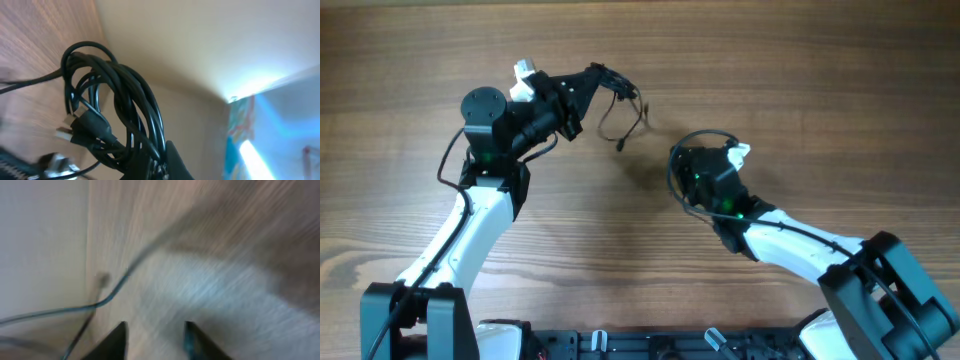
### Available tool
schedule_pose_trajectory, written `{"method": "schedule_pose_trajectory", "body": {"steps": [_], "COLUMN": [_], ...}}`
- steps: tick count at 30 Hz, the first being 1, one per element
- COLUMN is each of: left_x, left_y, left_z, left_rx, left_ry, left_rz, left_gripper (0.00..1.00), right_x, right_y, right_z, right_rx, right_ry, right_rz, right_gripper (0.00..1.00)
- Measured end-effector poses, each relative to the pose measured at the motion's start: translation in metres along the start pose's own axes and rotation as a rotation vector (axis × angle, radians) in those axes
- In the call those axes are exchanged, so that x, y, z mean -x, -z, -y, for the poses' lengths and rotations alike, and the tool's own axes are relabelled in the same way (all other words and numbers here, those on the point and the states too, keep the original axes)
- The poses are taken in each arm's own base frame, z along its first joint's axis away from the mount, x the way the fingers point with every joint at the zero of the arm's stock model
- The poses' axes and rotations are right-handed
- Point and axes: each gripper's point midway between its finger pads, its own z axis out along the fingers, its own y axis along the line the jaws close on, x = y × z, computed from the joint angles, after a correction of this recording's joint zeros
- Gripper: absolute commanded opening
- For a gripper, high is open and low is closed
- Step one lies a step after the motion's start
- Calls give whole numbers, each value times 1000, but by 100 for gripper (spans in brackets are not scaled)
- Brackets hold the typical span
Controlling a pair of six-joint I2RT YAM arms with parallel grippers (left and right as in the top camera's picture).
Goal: Untangle cables
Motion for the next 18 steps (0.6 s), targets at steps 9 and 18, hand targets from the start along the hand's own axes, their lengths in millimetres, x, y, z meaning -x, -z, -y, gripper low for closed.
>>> {"method": "schedule_pose_trajectory", "body": {"steps": [9, 18], "left_x": [-27, -61], "left_y": [2, 12], "left_z": [-4, -14], "left_rx": [-21, -105], "left_ry": [-572, -927], "left_rz": [-163, -372], "left_gripper": [4, 4], "right_x": [66, 50], "right_y": [9, 71], "right_z": [-23, -102], "right_rx": [87, 522], "right_ry": [280, 580], "right_rz": [71, -178], "right_gripper": [83, 76]}}
